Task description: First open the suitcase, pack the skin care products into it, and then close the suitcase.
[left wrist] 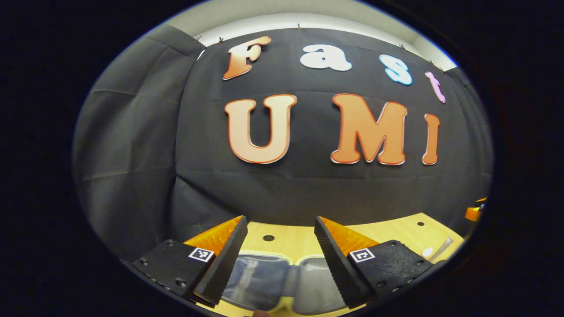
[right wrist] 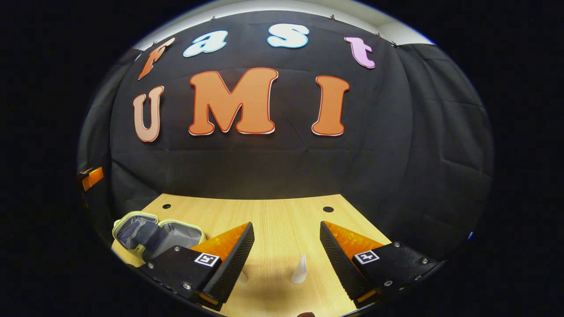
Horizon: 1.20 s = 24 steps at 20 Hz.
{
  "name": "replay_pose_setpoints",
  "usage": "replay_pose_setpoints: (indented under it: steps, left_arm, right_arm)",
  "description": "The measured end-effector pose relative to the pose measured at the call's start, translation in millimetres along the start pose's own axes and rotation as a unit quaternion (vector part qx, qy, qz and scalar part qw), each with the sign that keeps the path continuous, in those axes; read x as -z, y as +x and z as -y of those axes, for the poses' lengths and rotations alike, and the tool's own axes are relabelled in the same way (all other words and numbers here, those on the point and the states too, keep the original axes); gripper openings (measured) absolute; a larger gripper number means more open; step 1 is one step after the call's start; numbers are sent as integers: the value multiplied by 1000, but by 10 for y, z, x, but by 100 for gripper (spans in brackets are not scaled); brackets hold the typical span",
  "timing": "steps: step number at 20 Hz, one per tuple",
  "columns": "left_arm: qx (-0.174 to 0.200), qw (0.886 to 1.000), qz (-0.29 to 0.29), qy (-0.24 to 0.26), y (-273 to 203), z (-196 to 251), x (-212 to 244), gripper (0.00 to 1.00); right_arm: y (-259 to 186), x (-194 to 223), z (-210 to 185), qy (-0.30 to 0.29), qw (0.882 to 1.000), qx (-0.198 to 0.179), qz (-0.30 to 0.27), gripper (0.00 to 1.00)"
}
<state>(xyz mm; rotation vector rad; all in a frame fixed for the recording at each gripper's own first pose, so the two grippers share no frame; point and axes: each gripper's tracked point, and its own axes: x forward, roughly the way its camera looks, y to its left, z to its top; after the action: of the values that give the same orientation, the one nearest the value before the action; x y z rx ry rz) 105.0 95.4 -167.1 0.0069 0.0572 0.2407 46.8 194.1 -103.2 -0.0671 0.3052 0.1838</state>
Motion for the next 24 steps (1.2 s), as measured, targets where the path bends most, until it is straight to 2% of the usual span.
replay_pose_setpoints:
  steps: [4, 10, 14, 19, 21, 24]
  left_arm:
    - [18, 1000, -9, 24, -179, 1050, 426, 96]
    - [96, 993, -67, 23, -507, 2443, 1439, 96]
    - [131, 985, -107, 22, -645, 2948, 2084, 96]
    - [155, 974, -145, 74, -642, 3386, 2787, 96]
    - [153, 971, -167, 77, -540, 3470, 2985, 96]
    - [133, 971, -179, 81, -328, 3491, 3159, 96]
  right_arm:
    - [134, 187, 241, -10, 1000, -19, -7, 95]
    - [245, 470, 602, -23, 999, -29, -25, 95]
    - [262, 692, 745, -18, 998, -38, -41, 96]
    - [256, 925, 977, -40, 997, -29, -60, 95]
    - [247, 973, 1059, -35, 997, -24, -65, 95]
    - [253, 1042, 1212, -32, 997, -15, -71, 95]
